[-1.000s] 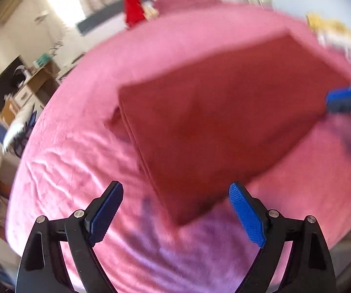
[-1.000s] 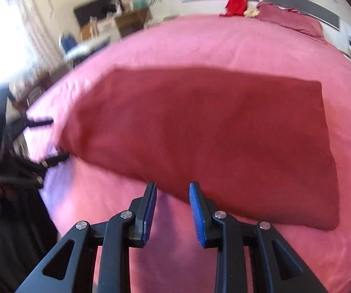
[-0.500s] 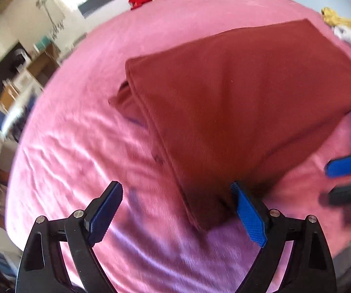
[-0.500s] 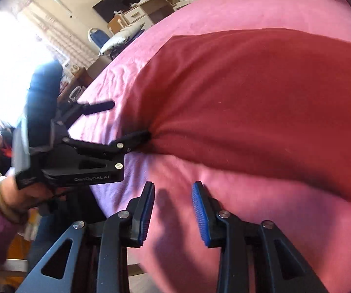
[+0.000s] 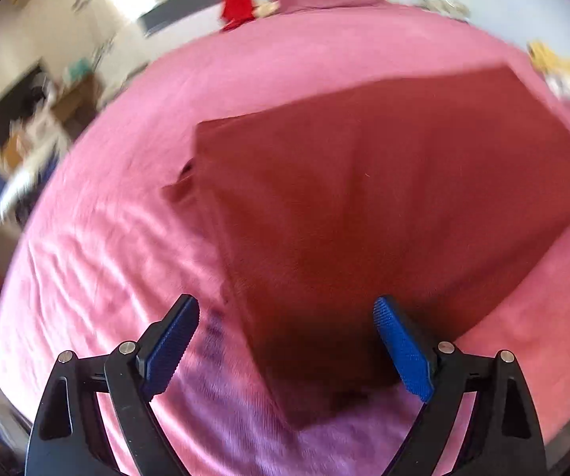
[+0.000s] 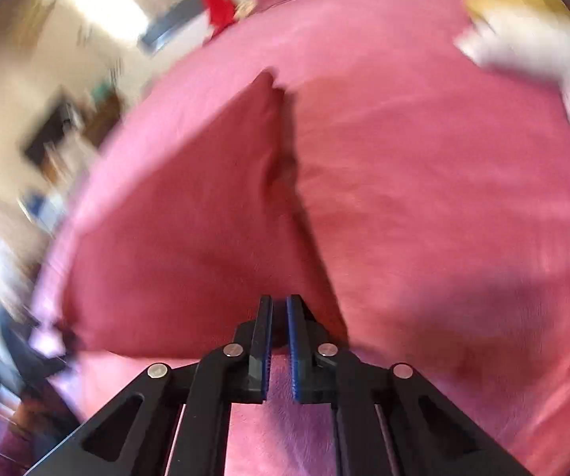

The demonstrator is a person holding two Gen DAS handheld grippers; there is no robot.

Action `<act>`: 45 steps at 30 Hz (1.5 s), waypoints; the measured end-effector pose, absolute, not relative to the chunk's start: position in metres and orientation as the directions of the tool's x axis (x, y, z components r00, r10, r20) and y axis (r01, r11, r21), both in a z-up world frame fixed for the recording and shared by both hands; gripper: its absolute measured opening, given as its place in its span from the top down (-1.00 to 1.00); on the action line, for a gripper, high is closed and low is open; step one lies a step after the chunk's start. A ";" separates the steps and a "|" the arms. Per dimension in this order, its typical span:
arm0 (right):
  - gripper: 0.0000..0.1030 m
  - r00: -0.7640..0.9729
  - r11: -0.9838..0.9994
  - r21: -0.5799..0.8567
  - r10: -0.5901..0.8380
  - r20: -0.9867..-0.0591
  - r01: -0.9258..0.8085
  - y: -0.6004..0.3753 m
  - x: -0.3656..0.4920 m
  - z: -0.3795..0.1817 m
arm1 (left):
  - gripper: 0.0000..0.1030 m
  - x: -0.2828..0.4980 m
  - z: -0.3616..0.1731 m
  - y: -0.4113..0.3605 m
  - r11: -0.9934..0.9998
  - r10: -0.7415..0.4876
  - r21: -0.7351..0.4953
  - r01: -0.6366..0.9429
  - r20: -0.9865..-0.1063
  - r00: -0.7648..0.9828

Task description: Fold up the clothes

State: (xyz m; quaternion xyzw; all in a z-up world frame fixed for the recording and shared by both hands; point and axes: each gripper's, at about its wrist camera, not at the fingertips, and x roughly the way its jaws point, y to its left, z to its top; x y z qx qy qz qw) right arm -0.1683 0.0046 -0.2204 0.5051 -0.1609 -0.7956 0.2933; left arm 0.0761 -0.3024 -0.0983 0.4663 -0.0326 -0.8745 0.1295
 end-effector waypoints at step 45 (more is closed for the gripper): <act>0.12 0.568 -0.147 0.930 -0.756 -0.325 0.337 -0.039 -0.251 -0.257 | -0.98 -0.206 -0.111 -0.117 -0.980 0.192 -0.178 -0.084 -0.761 -0.619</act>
